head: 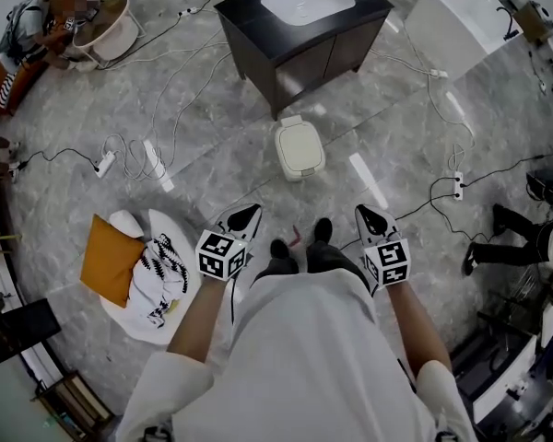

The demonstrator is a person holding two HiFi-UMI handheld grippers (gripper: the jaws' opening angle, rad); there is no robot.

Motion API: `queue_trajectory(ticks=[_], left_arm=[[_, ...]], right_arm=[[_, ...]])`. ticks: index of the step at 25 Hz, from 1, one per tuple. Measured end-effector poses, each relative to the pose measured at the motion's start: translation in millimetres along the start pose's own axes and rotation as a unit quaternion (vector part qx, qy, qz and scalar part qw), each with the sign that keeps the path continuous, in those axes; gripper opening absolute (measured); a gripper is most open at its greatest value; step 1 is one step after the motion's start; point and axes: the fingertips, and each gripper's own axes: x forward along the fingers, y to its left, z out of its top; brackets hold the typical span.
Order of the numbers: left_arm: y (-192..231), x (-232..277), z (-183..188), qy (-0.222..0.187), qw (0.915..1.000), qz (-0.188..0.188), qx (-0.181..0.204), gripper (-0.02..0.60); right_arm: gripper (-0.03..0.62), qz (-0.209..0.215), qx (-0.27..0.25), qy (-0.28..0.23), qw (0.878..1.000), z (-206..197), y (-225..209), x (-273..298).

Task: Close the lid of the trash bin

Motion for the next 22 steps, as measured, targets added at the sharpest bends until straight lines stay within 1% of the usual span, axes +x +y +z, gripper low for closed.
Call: queue_trajectory(ticks=[7, 15, 22], left_arm=[[-21, -1, 25, -0.029, 0.9992, 0.019, 0.018, 0.018], [-41, -5, 46, -0.064, 0.9957, 0.065, 0.014, 0.018], [-48, -8, 58, -0.083, 0.9926, 0.087, 0.012, 0.018]], right_arm=[[0.034, 0.006, -0.015, -0.025, 1.000, 15, -27, -22], [0.034, 0.019, -0.019, -0.052, 0.998, 29, -61, -39], [0.034, 0.033, -0.034, -0.069, 0.997, 41, -77, -41]])
